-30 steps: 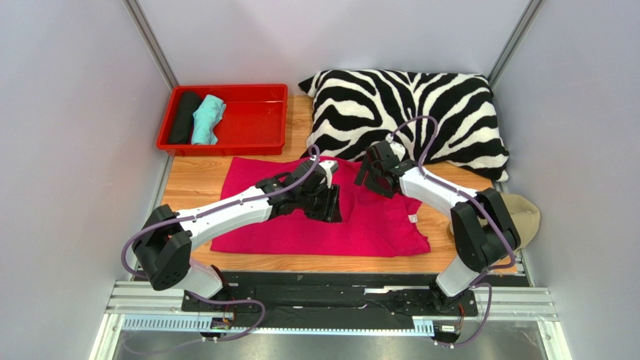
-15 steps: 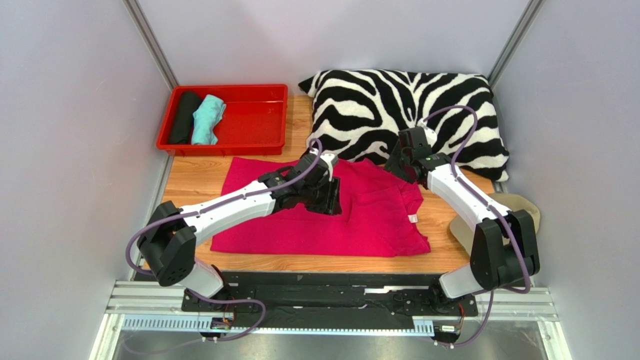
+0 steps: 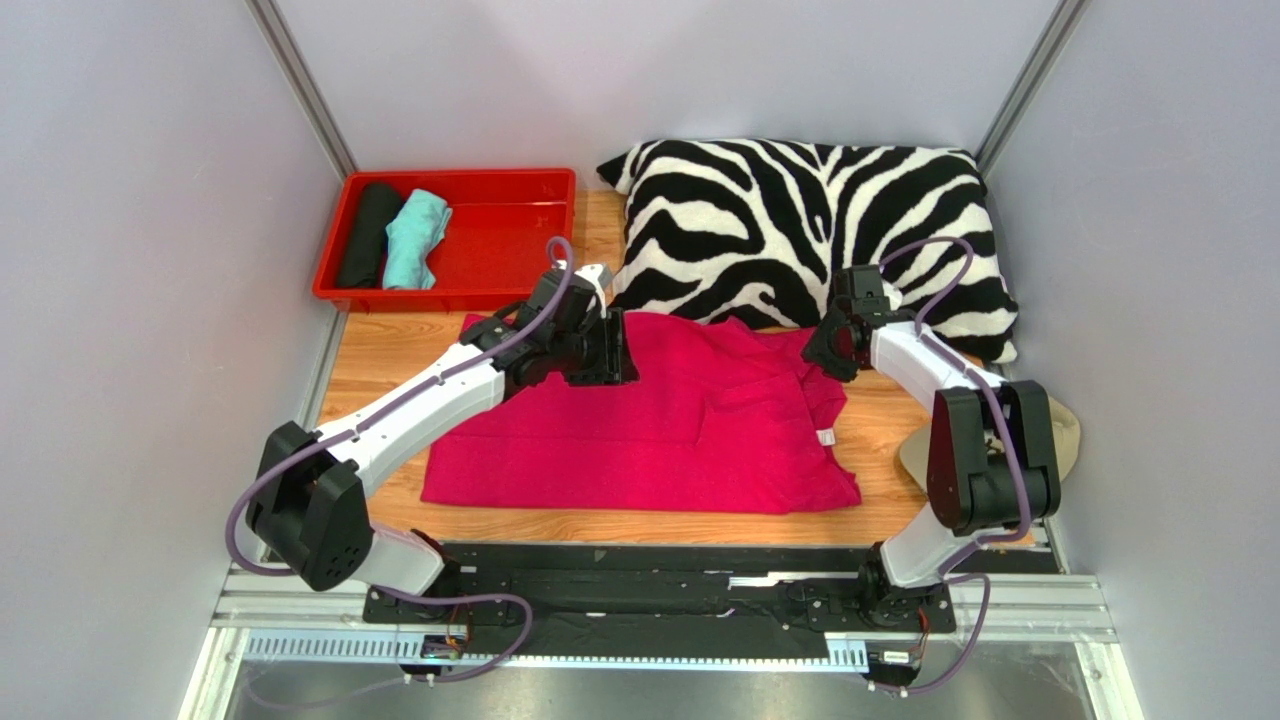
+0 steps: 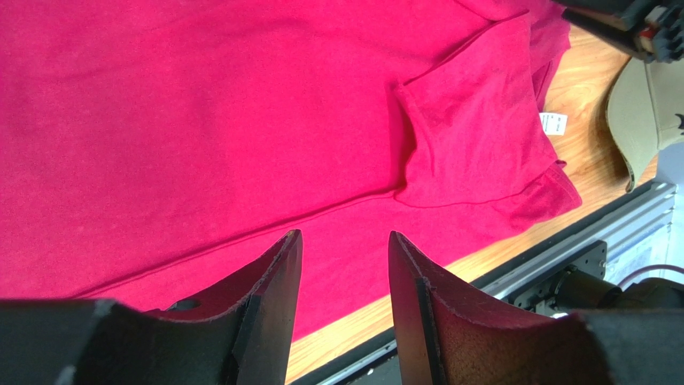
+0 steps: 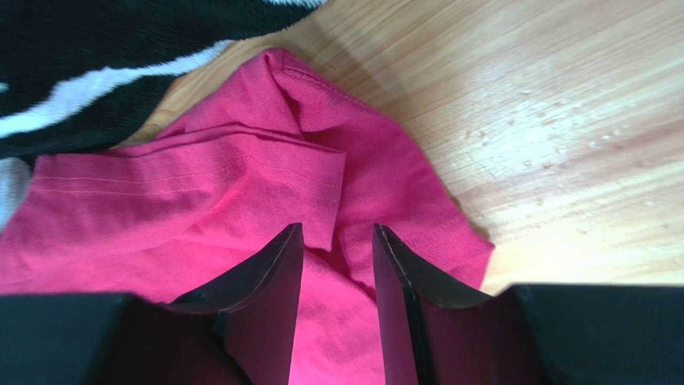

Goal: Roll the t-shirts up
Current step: Pick up the T-shirt from the center of the board.

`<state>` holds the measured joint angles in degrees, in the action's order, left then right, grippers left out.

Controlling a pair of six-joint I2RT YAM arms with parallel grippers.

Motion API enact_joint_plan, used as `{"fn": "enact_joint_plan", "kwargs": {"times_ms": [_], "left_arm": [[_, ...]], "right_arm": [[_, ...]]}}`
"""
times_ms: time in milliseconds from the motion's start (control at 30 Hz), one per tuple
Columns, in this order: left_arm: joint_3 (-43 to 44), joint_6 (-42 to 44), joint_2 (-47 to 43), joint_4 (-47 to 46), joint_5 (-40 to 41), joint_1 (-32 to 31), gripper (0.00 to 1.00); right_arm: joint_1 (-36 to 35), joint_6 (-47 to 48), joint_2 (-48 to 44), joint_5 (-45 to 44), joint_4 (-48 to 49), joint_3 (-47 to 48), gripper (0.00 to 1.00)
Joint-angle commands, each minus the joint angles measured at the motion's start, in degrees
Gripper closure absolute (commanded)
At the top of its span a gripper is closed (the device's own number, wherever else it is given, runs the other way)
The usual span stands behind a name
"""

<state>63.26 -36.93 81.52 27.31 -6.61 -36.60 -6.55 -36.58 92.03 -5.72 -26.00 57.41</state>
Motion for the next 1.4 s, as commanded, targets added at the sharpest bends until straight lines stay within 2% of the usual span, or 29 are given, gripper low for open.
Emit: {"fn": "enact_joint_plan", "kwargs": {"times_ms": [0, 233, 333, 367, 500, 667, 833, 967, 1133, 1367], "left_arm": [[-0.51, 0.81, -2.5, 0.46, -1.03, 2.05, 0.48], [-1.48, -2.61, -4.79, 3.0, 3.79, 9.77, 0.48], [-1.3, -5.25, -4.26, 4.68, 9.74, 14.53, 0.48], [-1.3, -5.78, -3.56, 4.94, 10.65, 15.76, 0.48], [-0.16, -5.88, -0.49, 3.9, 15.48, 22.08, 0.5], [4.67, -2.46, 7.4, 3.36, 19.88, 27.19, 0.56], [12.39, 2.9, 15.77, 4.15, 25.4, 27.46, 0.58], [17.41, 10.36, 23.4, 4.77, 28.93, 27.55, 0.58], [22.33, 17.06, 28.96, 5.65, 32.44, 27.55, 0.58], [26.73, 21.8, 34.14, 7.14, 31.05, 28.07, 0.54]], "right_arm": [[0.39, 0.28, 2.8, 1.67, 4.2, 0.07, 0.59], [1.53, -0.16, 7.02, 1.85, 6.22, 2.18, 0.62], [1.8, -0.16, 5.97, 1.24, 6.14, 2.71, 0.74], [1.8, 0.01, 5.62, 1.06, 5.87, 3.14, 0.82], [1.8, 0.54, 4.04, 0.97, 4.2, 4.11, 0.99], [1.8, 1.42, 1.32, 1.58, 2.89, 4.29, 1.0], [1.8, 1.86, -2.29, 2.46, 2.62, 3.5, 1.0], [1.8, 2.21, -5.36, 3.25, 2.71, 3.24, 1.0], [1.89, 2.48, -7.56, 4.31, 2.53, 3.76, 1.0], [1.8, 3.18, -9.59, 4.84, 1.83, 5.26, 1.0]]}}
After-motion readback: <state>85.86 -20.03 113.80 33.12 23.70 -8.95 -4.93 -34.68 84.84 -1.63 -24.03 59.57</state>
